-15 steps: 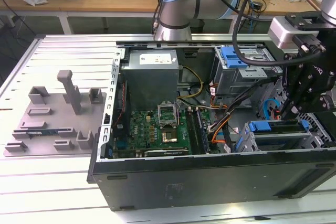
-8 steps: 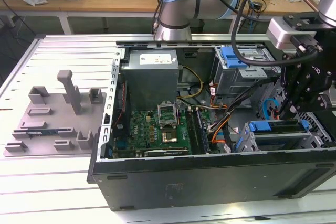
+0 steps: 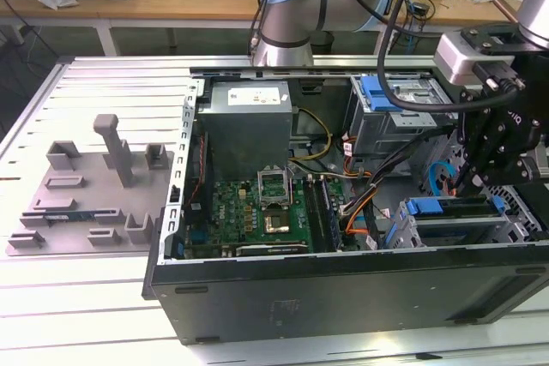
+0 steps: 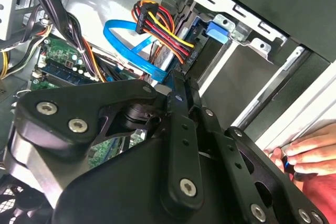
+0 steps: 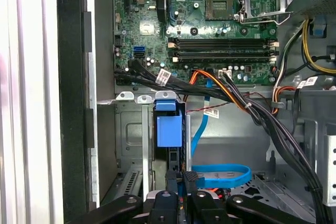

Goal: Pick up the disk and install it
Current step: 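Insert the second disk wire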

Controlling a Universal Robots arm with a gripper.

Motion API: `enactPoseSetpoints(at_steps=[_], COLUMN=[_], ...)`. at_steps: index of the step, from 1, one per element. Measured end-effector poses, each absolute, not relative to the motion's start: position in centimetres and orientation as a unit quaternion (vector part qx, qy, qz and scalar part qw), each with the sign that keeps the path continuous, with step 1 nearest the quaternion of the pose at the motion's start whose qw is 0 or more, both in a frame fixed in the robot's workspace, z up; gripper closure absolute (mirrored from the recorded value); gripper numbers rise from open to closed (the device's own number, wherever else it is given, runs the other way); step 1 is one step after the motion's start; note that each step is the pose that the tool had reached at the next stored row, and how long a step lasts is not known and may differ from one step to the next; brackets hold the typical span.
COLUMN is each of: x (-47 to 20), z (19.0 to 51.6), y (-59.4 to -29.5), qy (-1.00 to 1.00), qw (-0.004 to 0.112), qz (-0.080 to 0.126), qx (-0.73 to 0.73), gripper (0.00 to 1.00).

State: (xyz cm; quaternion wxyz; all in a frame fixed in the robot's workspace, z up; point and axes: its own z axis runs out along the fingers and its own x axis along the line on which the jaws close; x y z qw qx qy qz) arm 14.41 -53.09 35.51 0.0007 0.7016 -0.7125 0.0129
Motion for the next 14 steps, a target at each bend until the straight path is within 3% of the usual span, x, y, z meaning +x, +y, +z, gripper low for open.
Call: enactPoseSetpoints(at_steps=[14], x=[14.46], z=[35.21], y=[-53.09], qy=[-0.710], qw=[0.001], qz=[0.013], qx=[0.704], gripper=[0.84])
